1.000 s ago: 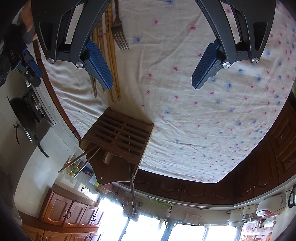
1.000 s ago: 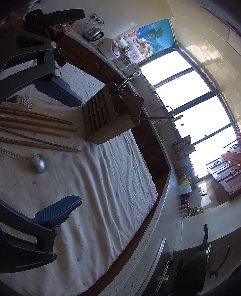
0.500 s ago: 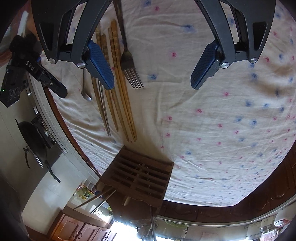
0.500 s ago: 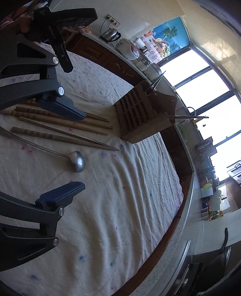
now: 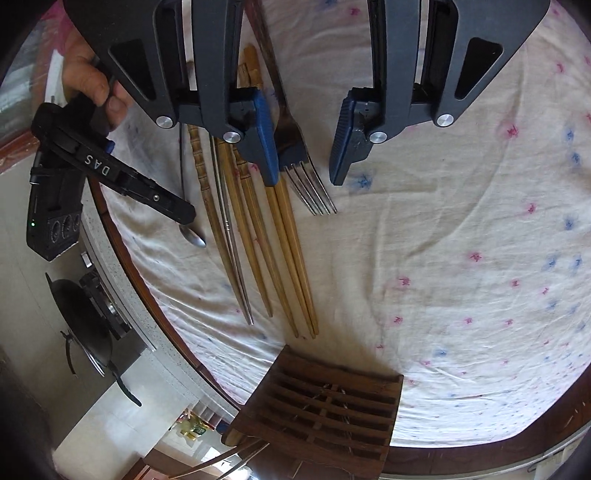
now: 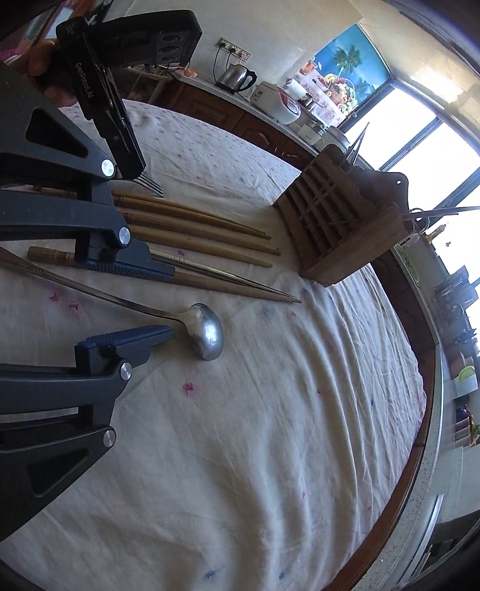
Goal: Organize utensils
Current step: 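Grasp the metal fork with the left tool while the right tool grasps the metal spoon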
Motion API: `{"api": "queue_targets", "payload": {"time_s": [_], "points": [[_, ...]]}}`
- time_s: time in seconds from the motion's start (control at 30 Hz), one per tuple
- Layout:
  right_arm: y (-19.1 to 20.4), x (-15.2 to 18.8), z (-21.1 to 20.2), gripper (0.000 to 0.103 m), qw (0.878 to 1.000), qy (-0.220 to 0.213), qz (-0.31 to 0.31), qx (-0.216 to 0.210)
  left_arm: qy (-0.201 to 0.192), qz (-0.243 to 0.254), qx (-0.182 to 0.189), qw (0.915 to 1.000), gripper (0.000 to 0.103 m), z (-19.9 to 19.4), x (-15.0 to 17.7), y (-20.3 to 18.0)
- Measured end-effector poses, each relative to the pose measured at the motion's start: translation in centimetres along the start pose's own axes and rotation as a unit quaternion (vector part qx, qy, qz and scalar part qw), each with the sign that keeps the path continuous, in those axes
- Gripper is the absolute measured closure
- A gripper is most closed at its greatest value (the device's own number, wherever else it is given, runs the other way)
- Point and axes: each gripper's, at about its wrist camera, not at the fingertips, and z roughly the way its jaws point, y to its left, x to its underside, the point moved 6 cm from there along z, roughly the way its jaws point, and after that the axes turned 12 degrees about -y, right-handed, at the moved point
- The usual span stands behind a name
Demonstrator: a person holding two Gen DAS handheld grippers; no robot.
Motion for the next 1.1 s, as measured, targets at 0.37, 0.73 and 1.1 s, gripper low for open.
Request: {"api": "queue_targets", "payload": {"time_s": [0.37, 0.73, 1.1], "points": [[-0.7, -0.3, 0.3, 0.1, 0.999, 0.004, 0.04, -0.029, -0.004, 0.013, 0.014, 0.9998, 0.094, 0.0, 0.0, -0.9], [0.8, -1.4, -1.3, 0.101, 0.999, -0.022, 0.019, -0.031, -0.045, 0.008, 0.02, 0.9987, 0.098, -2.6, -2.0, -0.6], [3.2, -3.3, -3.7, 0.101, 0.997, -0.066, -0.023, -0.031, -0.093, 0.008, 0.029, 0.9952, 0.1, -5.8, -4.4, -0.9]]}}
